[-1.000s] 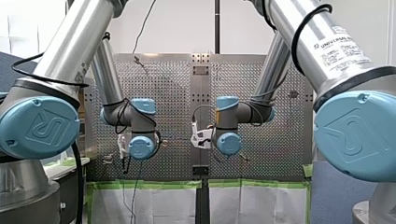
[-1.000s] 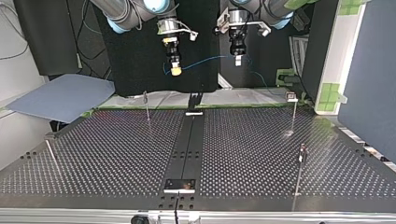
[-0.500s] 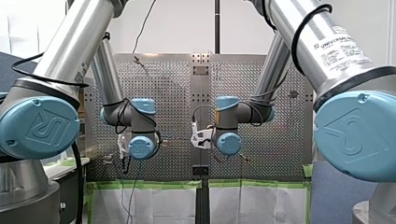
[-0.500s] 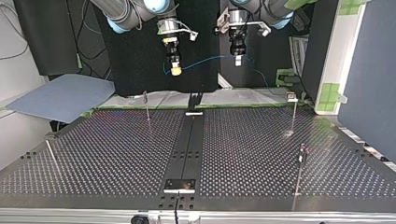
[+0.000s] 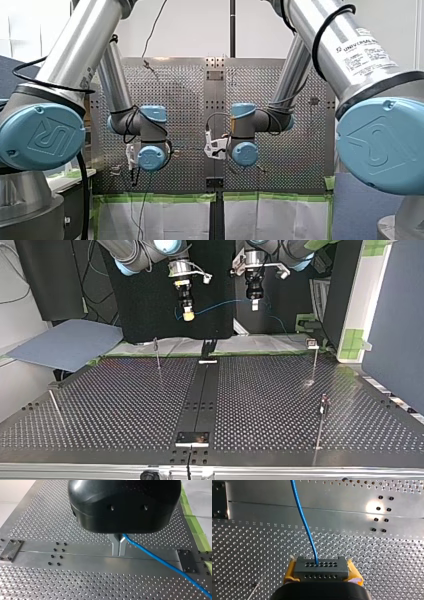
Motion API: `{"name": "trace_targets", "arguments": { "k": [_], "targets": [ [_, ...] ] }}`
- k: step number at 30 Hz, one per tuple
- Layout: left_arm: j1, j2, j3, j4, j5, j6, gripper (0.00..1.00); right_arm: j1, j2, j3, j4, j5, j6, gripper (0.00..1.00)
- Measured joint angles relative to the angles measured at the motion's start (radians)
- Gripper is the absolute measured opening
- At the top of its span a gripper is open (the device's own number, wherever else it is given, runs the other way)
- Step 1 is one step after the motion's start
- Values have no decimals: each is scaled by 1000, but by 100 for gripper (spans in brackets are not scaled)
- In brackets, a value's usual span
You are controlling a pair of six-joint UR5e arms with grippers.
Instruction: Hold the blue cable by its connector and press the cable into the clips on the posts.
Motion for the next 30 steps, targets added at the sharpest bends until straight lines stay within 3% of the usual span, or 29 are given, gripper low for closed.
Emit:
{"name": "trace_targets", "arguments": {
  "k": [15, 23, 30],
  "targets": [
    [0, -1, 0, -2, 2, 1, 0, 0, 0, 0, 0, 0, 0, 0],
    [-1, -58, 0, -19, 13, 4, 0, 0, 0, 0, 0, 0, 0, 0],
    [-1, -71, 0, -20, 14, 5, 0, 0, 0, 0, 0, 0, 0, 0]
  ]
}}
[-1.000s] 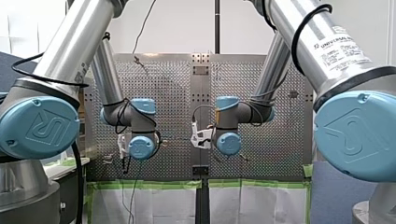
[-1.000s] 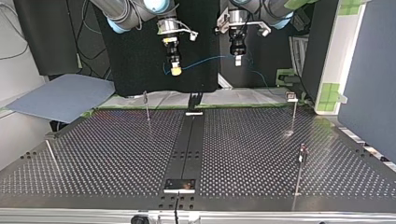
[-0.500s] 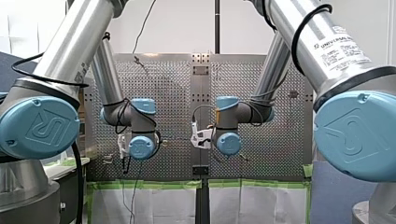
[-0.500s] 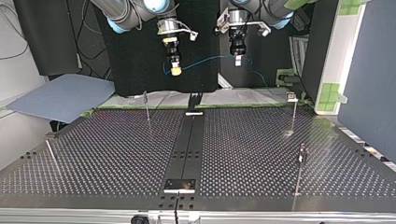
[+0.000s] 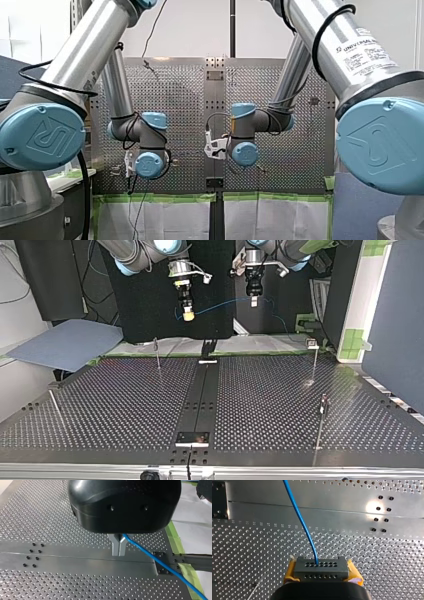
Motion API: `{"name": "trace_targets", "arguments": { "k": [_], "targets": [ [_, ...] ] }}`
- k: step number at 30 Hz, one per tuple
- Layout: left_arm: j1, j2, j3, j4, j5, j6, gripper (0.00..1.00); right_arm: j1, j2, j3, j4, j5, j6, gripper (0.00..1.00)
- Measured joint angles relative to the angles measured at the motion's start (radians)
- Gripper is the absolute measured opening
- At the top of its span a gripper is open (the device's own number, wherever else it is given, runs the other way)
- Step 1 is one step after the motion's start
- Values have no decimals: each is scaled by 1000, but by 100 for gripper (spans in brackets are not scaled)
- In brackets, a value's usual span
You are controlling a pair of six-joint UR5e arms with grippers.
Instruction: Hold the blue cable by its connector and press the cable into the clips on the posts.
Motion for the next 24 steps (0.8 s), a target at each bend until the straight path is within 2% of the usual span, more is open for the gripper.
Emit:
{"name": "trace_targets", "arguments": {
  "k": [9, 12, 17, 20, 24],
  "targets": [
    [0, -1, 0, 0, 0, 0, 0, 0, 0, 0, 0, 0, 0, 0],
    [0, -1, 0, 0, 0, 0, 0, 6, 6, -6, 6, 6, 6, 0],
    [0, -1, 0, 0, 0, 0, 0, 37, 38, -32, 37, 38, 30, 0],
    [0, -1, 0, 0, 0, 0, 0, 64, 65, -39, 65, 65, 35, 0],
    [0, -1, 0, 0, 0, 0, 0, 80, 103, -41, 101, 103, 36, 0]
  ]
}}
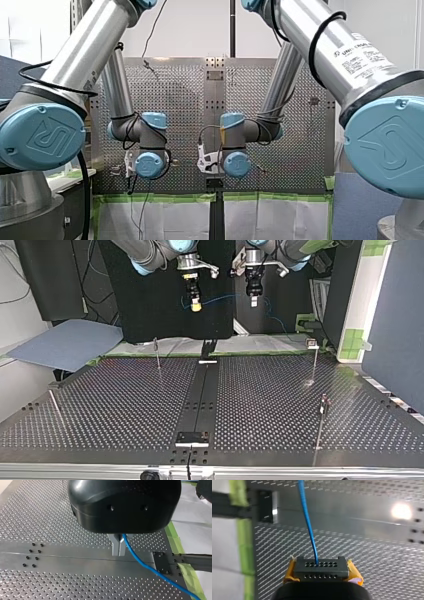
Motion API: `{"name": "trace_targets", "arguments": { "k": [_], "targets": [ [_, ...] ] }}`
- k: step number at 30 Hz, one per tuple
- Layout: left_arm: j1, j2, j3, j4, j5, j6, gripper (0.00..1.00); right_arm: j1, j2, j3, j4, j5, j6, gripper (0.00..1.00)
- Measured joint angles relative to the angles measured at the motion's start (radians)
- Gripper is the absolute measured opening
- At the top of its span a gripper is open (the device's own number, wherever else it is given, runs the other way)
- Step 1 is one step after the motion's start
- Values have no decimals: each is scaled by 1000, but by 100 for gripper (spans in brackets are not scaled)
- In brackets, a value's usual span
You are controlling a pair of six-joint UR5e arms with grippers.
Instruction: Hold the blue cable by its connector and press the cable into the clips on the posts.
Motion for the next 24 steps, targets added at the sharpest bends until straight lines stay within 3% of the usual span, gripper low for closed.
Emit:
{"name": "trace_targets", "arguments": {
  "k": [8, 13, 19, 24],
  "targets": [
    [0, 0, 0, 0, 0, 0, 0, 4, 47, -1, 17, 67, 0, 0],
    [0, 9, -9, -9, -7, 9, 0, 2, 50, -1, 17, 79, 3, 0],
    [-2, 57, -50, -57, -30, 50, 0, -3, 22, -27, 42, 84, 38, 0],
    [5, 103, -56, -104, -60, 47, 0, -5, -18, -54, 80, 54, 78, 0]
  ]
}}
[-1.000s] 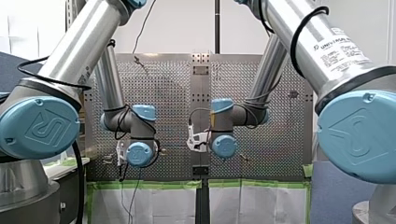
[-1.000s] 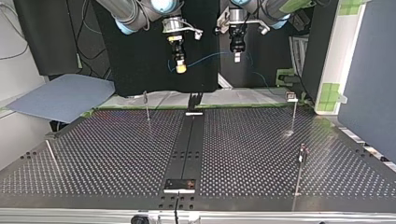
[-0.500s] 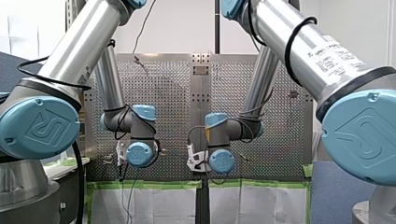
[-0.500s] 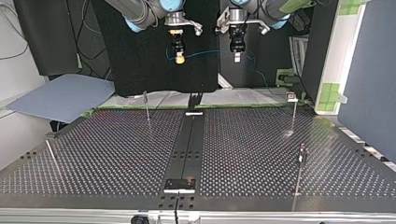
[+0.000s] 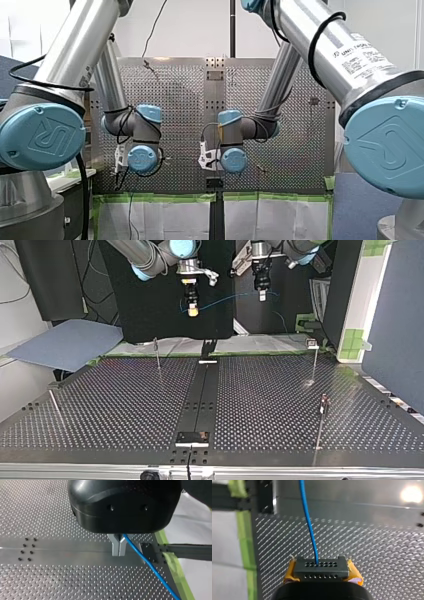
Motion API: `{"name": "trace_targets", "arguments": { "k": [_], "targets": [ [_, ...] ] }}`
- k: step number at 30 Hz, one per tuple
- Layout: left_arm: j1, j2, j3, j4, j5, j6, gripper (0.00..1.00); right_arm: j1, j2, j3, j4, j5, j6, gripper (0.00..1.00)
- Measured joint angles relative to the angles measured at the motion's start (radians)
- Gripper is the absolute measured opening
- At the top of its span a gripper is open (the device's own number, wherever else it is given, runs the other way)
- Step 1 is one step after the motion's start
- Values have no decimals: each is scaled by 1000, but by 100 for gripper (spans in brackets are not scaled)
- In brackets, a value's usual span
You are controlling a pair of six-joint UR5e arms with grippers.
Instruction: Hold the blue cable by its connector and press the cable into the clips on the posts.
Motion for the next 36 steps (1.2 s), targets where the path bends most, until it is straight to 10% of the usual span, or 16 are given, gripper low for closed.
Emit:
{"name": "trace_targets", "arguments": {
  "k": [13, 26, 36],
  "targets": [
    [20, 110, 95, -110, -60, -69, 0, -6, -121, -117, 121, -120, 29, 0],
    [69, 229, 214, -229, -90, -178, 0, -22, -246, -242, 245, -244, 118, 0],
    [135, 311, 290, -311, -50, -199, 0, -51, -340, -329, 340, -338, 123, 0]
  ]
}}
